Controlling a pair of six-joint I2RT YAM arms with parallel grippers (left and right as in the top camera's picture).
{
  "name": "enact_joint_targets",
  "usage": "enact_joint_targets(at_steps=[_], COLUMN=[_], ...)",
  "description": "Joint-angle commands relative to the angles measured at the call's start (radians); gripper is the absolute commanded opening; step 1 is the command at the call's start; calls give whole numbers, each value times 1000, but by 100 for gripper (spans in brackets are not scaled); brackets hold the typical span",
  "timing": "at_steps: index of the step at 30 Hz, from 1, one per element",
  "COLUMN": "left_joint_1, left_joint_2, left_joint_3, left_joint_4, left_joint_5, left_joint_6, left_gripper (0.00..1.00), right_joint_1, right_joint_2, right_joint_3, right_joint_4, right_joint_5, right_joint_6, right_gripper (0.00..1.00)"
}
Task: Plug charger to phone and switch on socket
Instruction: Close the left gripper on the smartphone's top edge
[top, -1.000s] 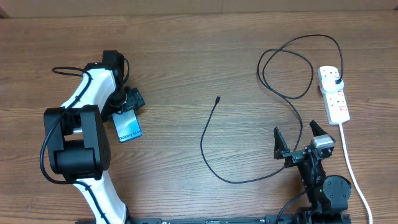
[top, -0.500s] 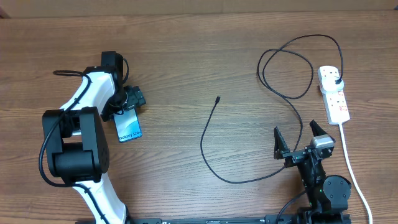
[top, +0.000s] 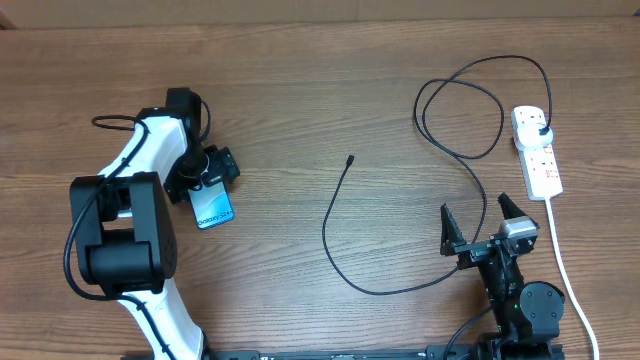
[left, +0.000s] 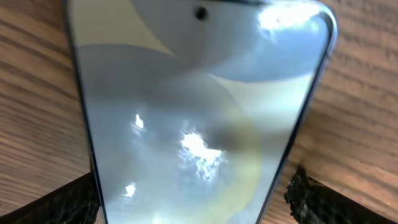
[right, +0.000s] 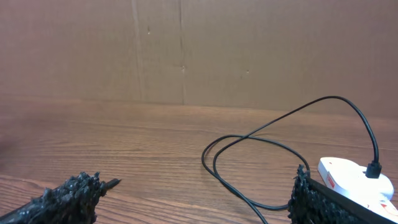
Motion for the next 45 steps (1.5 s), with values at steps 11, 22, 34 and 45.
enact_joint_targets(at_steps=[11, 22, 34, 45], left_joint_1=[-198, -279, -277, -276], left_joint_2=[56, 56, 56, 56], left_joint_3=[-56, -56, -56, -56], left_joint_4=[37, 91, 49, 74], left_joint_5=[60, 59, 58, 56], left_joint_6=[31, 31, 389, 385], left_gripper=[100, 100, 100, 97], right_joint_1=[6, 6, 6, 6], right_joint_2=[-10, -10, -10, -10], right_joint_3=[-11, -11, -11, -11], right_joint_4=[3, 3, 3, 3], right_joint_5=[-4, -4, -4, -4], right_joint_6=[2, 2, 2, 2], right_gripper=[100, 100, 100, 100])
